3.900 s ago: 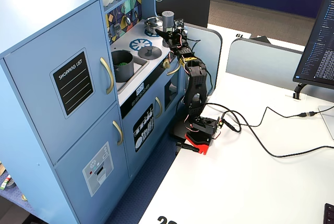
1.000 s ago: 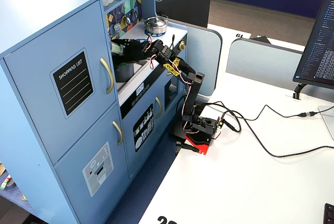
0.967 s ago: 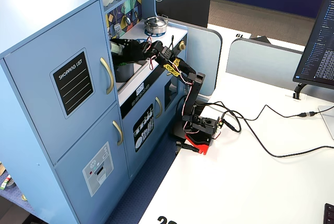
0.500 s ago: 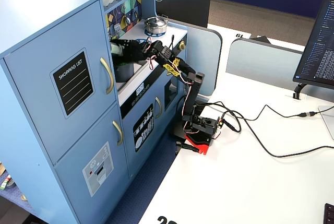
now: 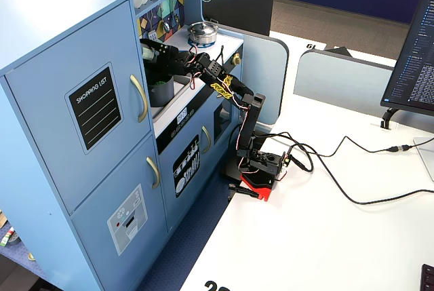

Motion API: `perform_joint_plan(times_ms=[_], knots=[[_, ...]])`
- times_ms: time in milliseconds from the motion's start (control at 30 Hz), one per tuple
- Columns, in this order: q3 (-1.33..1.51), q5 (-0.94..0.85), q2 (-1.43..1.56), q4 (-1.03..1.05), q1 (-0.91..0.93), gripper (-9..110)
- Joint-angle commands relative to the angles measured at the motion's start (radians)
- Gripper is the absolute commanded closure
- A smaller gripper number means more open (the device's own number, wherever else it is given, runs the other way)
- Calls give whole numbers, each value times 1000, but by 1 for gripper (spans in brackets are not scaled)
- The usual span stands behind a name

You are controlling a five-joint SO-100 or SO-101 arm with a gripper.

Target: Put salt in the gray recipient

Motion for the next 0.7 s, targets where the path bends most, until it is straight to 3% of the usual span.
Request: perform_joint_plan(times_ms=[0, 167, 267, 367, 500, 667], knots=[[-112, 15, 5, 114, 43, 101], [-210, 61, -58, 374, 78, 101], [-207, 55, -58, 362, 66, 101], [-164, 12, -37, 216, 52, 101], [-61, -161, 23, -52, 25, 101], [-63, -551, 43, -103, 123, 101]])
